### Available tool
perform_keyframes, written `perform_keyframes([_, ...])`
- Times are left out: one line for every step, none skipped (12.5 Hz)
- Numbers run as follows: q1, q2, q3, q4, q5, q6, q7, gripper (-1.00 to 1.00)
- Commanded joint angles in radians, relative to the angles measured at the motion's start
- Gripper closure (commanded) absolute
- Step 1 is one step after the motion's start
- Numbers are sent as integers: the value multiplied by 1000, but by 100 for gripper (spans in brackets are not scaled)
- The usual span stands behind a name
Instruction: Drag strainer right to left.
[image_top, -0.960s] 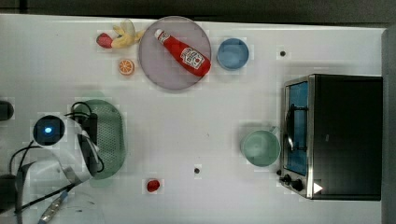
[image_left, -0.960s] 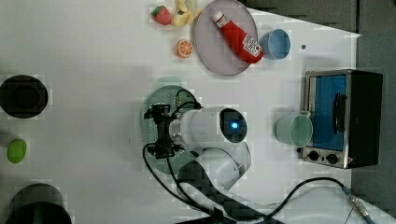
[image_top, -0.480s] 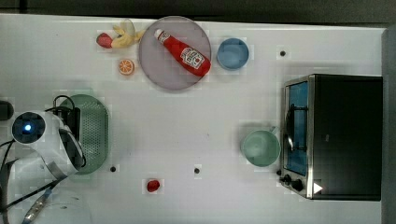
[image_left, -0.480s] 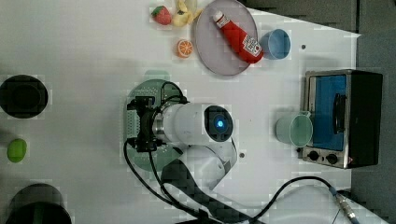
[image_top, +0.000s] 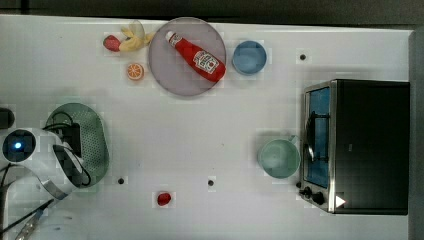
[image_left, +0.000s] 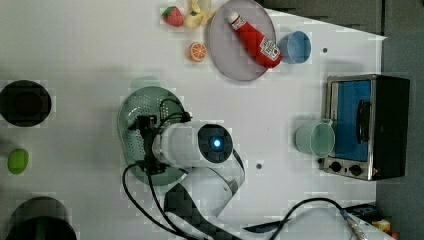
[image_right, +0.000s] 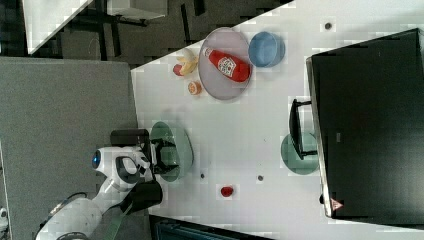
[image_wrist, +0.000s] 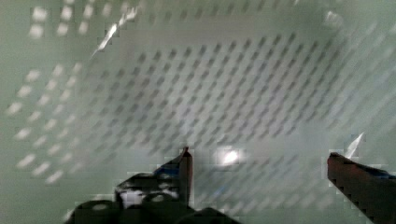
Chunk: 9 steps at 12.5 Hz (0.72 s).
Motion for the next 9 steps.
perform_keyframes([-35, -161, -62, 7, 25, -140, -127, -100])
perform_keyframes([-40, -224, -88, 7, 25, -197, -192, -100])
perform_keyframes([-44, -293, -124, 8, 25, -254, -258, -100])
perform_keyframes([-50, -361, -169, 8, 24, -315, -327, -100])
perform_keyframes([-56, -428, -224, 9, 17, -376, -411, -100])
perform_keyframes([-62, -492, -283, 10, 4, -442, -509, -100])
perform_keyframes([-66, -555, -345, 9, -19, -504, -618, -100])
perform_keyframes([-71, -615, -404, 9, -36, -556, -727, -100])
perform_keyframes([-77, -671, -460, 9, -51, -598, -837, -100])
